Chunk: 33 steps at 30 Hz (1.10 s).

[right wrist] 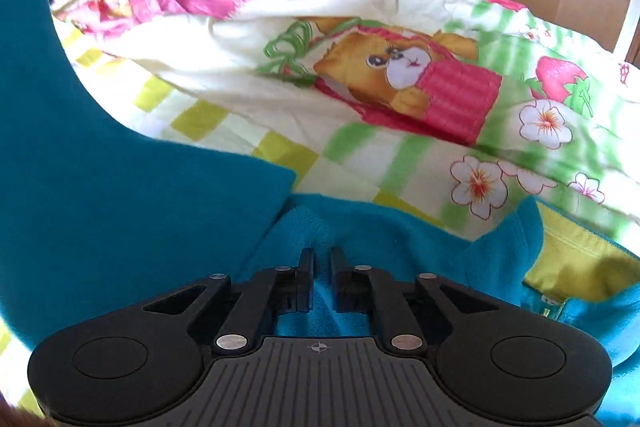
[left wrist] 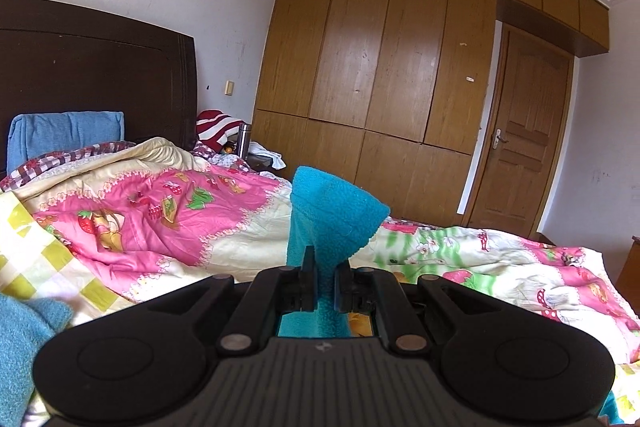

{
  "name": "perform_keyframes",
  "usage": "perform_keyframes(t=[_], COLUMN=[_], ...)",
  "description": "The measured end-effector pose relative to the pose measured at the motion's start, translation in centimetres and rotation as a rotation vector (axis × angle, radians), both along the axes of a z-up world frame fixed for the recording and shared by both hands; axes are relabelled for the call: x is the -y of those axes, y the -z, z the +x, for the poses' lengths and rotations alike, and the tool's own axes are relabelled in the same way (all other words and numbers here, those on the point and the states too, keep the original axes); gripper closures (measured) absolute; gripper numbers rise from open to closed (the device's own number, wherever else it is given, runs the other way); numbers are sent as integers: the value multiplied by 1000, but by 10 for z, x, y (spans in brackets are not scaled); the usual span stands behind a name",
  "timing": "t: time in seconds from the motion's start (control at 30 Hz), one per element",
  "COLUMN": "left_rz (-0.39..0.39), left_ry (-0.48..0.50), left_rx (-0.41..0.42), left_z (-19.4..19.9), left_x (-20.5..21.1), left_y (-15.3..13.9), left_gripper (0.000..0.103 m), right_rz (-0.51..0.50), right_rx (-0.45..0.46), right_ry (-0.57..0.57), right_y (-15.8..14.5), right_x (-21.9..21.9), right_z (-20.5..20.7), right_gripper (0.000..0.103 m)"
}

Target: Fold small clothes

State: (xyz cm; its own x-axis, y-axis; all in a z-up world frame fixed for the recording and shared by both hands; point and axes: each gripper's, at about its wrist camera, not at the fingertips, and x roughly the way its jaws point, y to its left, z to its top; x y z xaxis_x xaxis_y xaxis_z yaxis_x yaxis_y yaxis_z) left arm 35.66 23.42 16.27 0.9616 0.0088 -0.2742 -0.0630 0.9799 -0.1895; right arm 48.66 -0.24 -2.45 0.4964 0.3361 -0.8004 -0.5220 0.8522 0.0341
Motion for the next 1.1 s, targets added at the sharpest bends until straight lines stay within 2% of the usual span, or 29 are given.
perform_keyframes(t=[0.07, 0.13, 0.17, 0.23, 0.3, 0.37, 0.5, 0.6, 0.67, 0.73, 0.8, 0.87, 0.97, 1.03, 1.07, 1.1], left_rz=[13, 18, 15, 2, -15, -23, -13, 22, 11, -4, -15, -35, -77, -71, -48, 11], left_ry=[24, 36, 38, 38, 35, 37, 73, 133, 184, 242, 309, 387, 555, 692, 734, 772], left_rx=[2, 4, 5, 8, 16, 30, 57, 71, 68, 51, 26, -6, -97, -183, -210, -239], left_z=[0, 0, 1, 3, 5, 5, 4, 4, 8, 14, 21, 27, 36, 40, 39, 36], left_x=[7, 12, 13, 14, 16, 20, 35, 54, 70, 91, 118, 148, 211, 262, 283, 312], left_y=[0, 0, 0, -2, -6, -13, -29, -39, -42, -38, -29, -16, 14, 41, 52, 66], left_gripper=[80, 80, 80, 80, 80, 80, 80, 80, 80, 80, 80, 80, 80, 80, 78, 72], right_rz=[17, 58, 67, 89, 73, 48, 182, 234, 291, 297, 322, 339, 279, 239, 214, 195], right_rx=[41, 129, 167, 199, 173, 136, -42, -69, -90, -54, -43, -37, 20, 51, 69, 87], right_ry=[56, 107, 113, 69, -7, -25, -2, -21, -14, 24, 118, 208, 404, 541, 611, 655], right_y=[-4, -21, -29, -38, -31, -14, 16, 14, 7, -5, -16, -25, -38, -42, -44, -43], right_x=[9, 25, 32, 41, 37, 24, 2, -4, 6, 25, 60, 103, 183, 230, 257, 276], right_z=[-8, -26, -38, -60, -72, -70, -53, -57, -62, -72, -87, -105, -143, -166, -178, -188], right_gripper=[88, 86, 81, 80, 80, 80, 77, 77, 78, 78, 78, 78, 75, 73, 72, 72])
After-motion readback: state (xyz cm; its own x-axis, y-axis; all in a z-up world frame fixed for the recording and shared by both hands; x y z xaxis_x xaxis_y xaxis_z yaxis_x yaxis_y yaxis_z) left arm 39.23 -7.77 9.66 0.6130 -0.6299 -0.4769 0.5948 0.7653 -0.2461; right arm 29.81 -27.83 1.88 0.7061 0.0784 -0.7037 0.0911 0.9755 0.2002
